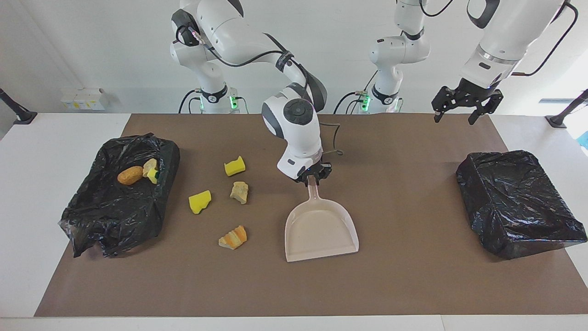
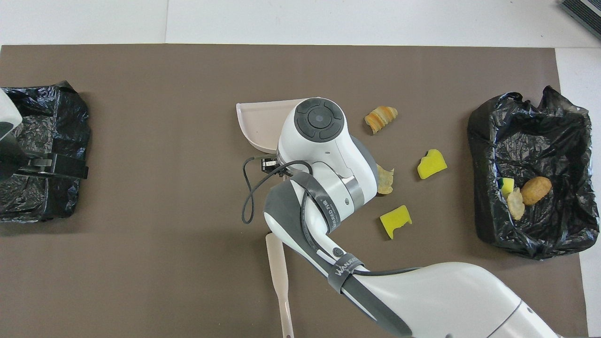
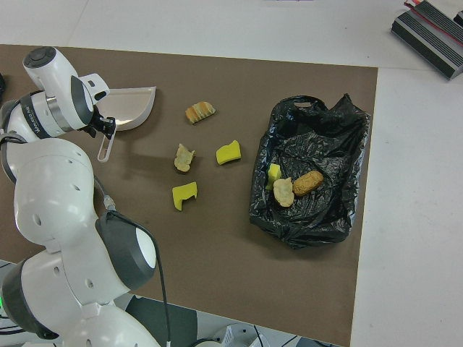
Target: Sweep and dump trash in bin
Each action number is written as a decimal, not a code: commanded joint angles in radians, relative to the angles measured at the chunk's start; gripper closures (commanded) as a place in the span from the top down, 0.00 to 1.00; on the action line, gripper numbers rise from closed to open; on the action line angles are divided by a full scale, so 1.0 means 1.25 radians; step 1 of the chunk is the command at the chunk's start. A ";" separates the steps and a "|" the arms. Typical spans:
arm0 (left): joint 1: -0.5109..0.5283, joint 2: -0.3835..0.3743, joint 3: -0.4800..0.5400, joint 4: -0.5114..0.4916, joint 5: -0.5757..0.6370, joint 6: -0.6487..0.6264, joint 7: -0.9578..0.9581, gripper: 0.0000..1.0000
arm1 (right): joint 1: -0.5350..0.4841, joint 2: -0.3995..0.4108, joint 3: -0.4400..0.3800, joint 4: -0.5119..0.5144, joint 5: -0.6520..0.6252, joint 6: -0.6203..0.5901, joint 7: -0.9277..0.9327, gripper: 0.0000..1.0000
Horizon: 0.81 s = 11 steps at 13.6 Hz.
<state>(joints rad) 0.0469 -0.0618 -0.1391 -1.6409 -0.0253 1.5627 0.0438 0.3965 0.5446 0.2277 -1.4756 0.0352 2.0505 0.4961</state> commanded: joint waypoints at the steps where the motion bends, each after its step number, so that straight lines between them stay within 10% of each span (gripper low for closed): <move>1: 0.002 0.109 -0.014 0.126 0.008 -0.062 0.008 1.00 | -0.007 -0.021 -0.001 -0.001 0.023 -0.008 -0.032 1.00; 11: -0.144 0.246 -0.043 0.062 0.006 0.176 -0.043 1.00 | -0.130 -0.240 -0.002 -0.053 0.029 -0.281 -0.059 1.00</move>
<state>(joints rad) -0.0887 0.2176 -0.2051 -1.5493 -0.0259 1.7345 0.0304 0.2292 0.3064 0.2218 -1.4686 0.0479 1.7195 0.4459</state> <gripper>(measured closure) 0.000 0.000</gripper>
